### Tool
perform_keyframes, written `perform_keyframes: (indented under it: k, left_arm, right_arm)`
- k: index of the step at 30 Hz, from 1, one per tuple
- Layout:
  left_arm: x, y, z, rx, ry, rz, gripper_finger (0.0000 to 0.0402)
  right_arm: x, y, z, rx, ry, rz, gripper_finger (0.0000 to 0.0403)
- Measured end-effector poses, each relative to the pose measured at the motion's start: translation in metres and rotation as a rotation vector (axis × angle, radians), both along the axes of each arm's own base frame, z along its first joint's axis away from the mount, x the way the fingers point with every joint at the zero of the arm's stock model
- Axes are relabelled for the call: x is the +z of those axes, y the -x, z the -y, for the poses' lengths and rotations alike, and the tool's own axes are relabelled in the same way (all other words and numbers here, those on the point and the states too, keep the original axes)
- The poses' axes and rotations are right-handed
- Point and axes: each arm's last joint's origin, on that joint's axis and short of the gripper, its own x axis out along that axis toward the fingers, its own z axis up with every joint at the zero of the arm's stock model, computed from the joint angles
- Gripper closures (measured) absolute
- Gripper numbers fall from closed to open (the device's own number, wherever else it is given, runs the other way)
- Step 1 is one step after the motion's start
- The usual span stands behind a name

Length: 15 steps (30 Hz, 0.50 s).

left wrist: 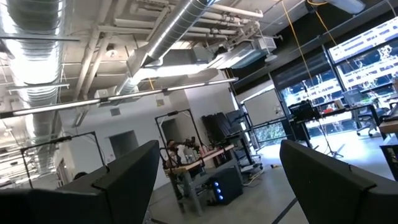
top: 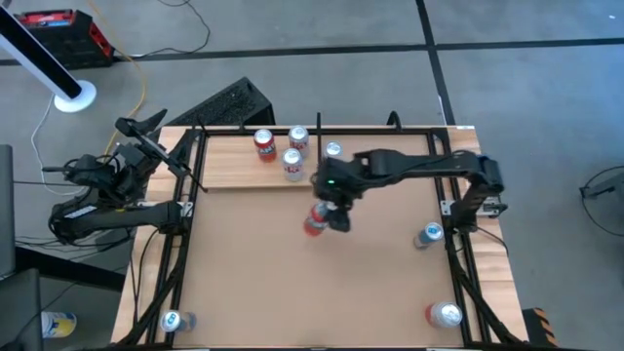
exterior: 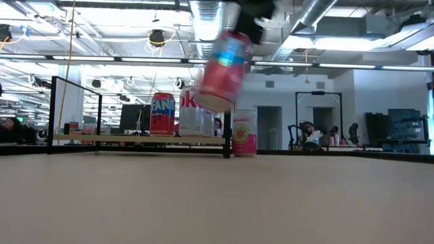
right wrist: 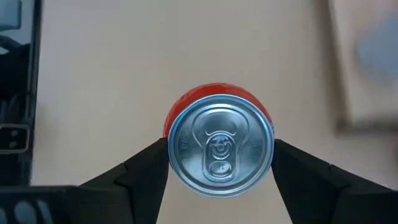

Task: Place canned beverage on shelf
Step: Put the red soda can on the shelf aligned with the other red soda can

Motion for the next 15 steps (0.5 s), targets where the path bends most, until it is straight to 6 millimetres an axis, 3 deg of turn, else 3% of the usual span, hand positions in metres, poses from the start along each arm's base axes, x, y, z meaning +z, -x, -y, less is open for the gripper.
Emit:
perform_keyframes:
  k: [4,9,15]
  left_arm:
    - [0.000,0.000,0.000,0.000,0.000,0.000,0.0081]
    - [0.000,0.000,0.000,-0.001,0.002,-0.004,0.0082]
    - [0.000,0.000,0.000,-0.004,0.002,-0.004,0.0082]
  right_arm:
    - [0.010,-0.041,0.003,0.115,0.087,0.062,0.0118]
    - [0.011,-0.081,0.027,0.194,0.181,0.089,0.0118]
    - [-0.013,-0.104,0.063,0.205,0.256,0.177,0.0118]
